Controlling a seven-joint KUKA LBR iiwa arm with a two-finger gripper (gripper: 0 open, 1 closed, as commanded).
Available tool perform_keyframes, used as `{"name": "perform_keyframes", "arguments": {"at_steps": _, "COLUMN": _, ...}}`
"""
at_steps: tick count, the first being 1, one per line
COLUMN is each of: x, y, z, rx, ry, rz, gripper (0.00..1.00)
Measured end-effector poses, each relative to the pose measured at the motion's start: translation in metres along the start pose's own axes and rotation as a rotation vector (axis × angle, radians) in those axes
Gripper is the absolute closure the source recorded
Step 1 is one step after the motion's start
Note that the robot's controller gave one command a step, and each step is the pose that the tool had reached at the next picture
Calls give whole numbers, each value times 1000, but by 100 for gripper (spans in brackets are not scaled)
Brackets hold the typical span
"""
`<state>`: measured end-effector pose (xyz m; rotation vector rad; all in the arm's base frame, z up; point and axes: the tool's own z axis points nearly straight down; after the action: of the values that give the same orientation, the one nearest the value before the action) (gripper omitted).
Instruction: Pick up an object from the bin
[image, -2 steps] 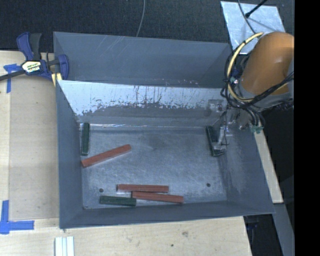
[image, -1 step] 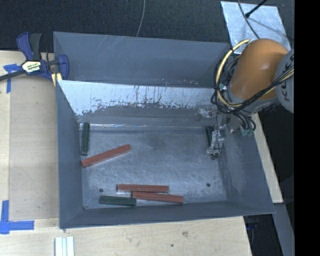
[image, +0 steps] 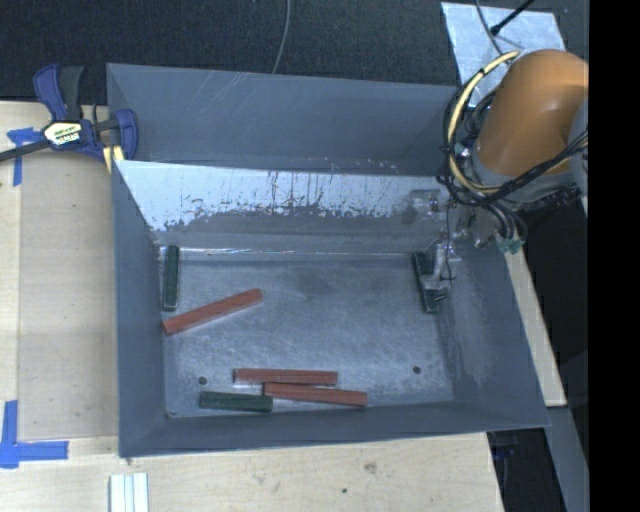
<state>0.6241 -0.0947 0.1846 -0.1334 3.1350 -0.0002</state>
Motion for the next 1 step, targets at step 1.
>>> {"name": "perform_keyframes", "arguments": {"at_steps": 1, "x": 23, "y": 58, "z": 36, "rx": 2, "ry": -3, "rz": -98, "gripper": 0}}
